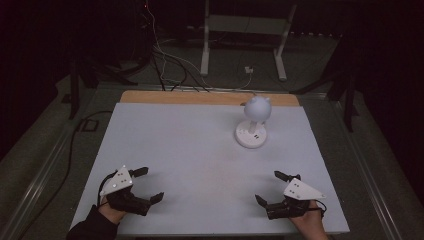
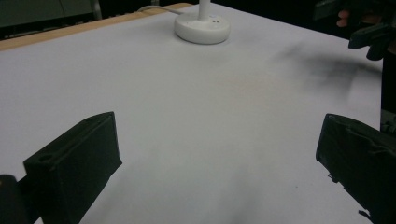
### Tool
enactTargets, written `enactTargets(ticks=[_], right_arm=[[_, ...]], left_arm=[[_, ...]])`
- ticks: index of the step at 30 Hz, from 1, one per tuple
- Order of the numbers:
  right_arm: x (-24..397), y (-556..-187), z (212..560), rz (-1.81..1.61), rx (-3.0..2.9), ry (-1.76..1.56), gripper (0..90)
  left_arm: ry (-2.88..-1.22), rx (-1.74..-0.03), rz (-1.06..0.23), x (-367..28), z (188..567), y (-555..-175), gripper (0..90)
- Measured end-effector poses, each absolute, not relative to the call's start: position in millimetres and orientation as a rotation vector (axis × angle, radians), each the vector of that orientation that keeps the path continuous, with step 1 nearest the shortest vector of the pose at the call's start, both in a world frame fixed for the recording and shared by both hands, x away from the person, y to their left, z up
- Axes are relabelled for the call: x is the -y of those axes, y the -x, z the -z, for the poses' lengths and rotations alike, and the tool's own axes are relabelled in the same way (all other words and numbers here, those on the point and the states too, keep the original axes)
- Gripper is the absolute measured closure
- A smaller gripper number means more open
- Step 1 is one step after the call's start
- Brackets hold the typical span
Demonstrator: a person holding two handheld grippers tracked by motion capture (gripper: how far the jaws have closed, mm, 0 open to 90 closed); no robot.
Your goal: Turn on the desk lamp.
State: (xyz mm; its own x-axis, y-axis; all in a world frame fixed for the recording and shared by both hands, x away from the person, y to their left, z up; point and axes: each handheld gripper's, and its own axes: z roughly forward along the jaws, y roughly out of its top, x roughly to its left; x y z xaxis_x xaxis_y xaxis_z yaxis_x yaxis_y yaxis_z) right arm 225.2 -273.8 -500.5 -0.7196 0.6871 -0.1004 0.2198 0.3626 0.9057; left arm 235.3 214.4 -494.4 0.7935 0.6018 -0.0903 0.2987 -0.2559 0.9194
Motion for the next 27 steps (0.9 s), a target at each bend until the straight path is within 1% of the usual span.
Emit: enactTargets(ticks=[5,8,15,19,27], right_arm=[[273.9,-223.8,500.3,-1.32,-2.151,-0.789,0.0],[273.3,-223.5,499.9,-1.305,-2.149,-0.783,0.0],[271.6,-222.9,500.4,-1.279,-2.162,-0.791,0.0],[273.1,-224.8,498.8,-1.326,-2.168,-0.842,0.0],[270.9,-227.0,500.1,-1.288,-2.215,-0.871,0.0]], left_arm=[[-1.846,-0.69,-0.325,-214.1,494.0,-235.5,0.2],[-1.859,-0.699,-0.346,-213.8,495.5,-236.6,0.2],[-1.848,-0.705,-0.345,-214.1,494.9,-236.5,0.2],[-1.85,-0.698,-0.33,-213.0,495.1,-236.7,0.2],[-1.855,-0.703,-0.328,-212.3,495.1,-236.9,0.2]])
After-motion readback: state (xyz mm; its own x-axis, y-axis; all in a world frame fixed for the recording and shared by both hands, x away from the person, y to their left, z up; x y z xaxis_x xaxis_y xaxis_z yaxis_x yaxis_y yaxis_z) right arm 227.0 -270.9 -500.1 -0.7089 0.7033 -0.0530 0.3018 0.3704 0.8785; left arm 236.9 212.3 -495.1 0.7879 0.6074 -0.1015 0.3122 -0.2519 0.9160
